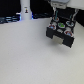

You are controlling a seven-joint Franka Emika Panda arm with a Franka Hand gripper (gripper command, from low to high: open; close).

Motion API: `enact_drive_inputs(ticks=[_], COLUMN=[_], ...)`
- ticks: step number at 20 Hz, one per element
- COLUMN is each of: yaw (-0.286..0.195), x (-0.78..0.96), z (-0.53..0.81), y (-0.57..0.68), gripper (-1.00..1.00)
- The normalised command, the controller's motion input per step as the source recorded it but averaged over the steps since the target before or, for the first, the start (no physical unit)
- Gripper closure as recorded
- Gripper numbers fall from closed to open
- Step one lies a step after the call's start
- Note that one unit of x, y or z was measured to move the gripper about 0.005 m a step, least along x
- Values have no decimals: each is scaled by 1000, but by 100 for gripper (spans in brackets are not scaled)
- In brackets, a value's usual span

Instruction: Open the kcup holder, insert the kcup into the holder, and close the kcup holder

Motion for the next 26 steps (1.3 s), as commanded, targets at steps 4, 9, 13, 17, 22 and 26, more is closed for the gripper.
enact_drive_inputs(ticks=[4,9,13,17,22,26], yaw=[15,20,50,71,122,189], x=[691,712,644,459,219,10], z=[222,62,-79,-298,-309,-145], y=[-422,-367,-236,-80,105,233], gripper=[-100,-100,-100,-100,-100,-100])
